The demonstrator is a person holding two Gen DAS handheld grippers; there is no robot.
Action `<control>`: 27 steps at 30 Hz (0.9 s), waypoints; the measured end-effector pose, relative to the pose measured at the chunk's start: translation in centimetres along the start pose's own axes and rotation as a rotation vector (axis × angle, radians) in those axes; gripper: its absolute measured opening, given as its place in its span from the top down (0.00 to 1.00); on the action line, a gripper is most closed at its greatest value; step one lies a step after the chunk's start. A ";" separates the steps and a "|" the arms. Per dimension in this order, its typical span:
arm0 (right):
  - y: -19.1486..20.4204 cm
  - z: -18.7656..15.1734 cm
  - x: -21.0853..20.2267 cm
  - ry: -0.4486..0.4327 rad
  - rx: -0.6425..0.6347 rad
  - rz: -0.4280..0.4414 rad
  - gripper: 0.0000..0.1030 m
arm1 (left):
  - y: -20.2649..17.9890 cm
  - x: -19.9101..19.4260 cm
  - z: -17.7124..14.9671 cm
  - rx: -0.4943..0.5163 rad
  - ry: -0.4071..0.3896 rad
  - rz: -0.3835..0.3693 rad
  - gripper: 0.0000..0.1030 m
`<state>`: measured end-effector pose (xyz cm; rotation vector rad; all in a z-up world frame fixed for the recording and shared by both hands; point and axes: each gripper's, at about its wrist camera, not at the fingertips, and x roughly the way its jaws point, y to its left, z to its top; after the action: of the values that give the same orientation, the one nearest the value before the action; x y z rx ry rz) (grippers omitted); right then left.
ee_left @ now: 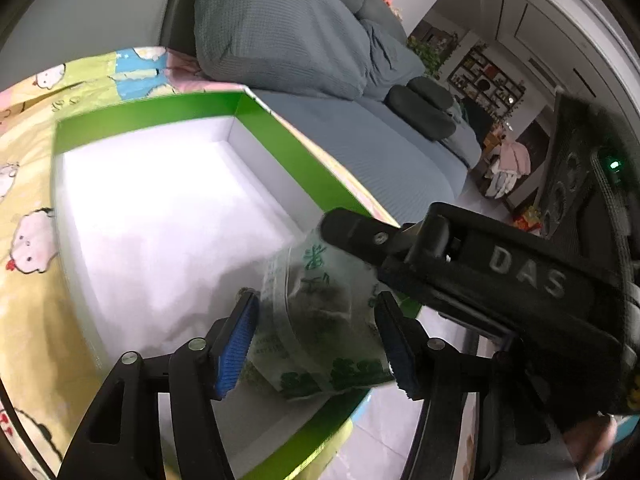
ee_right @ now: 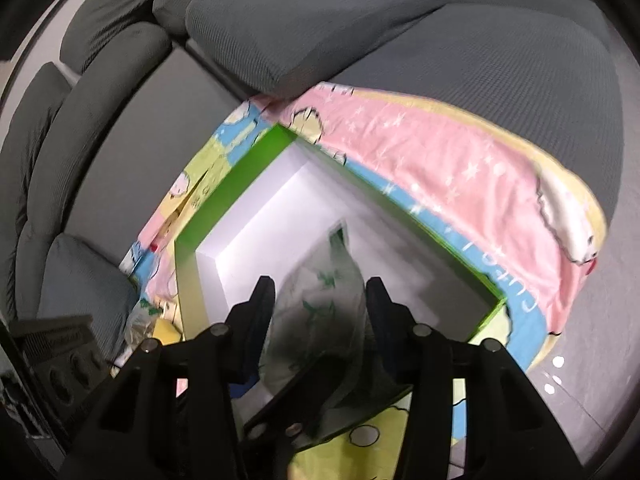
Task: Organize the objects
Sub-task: 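Lower the bag into the box and open both tools, then move the right tool to the large yellow sponge and grasp it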
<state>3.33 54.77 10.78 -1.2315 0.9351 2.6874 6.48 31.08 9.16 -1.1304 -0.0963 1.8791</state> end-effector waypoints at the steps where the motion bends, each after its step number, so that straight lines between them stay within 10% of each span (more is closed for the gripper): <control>1: 0.0 0.0 -0.4 -0.013 0.005 0.010 0.54 | 0.2 -0.9 0.0 -0.005 -0.021 -0.002 0.39; 4: 0.4 0.0 -1.1 -0.033 0.003 0.025 0.49 | 1.1 -3.6 -0.1 -0.034 -0.083 0.013 0.21; 27: 16.4 -5.4 -1.7 -0.049 -0.399 0.251 0.18 | 17.2 -20.5 -7.8 -0.233 -0.304 0.577 0.10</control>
<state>3.61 38.79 17.60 -1.1627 0.5980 3.2049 4.25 3.30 10.08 -1.0907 -0.1772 2.6055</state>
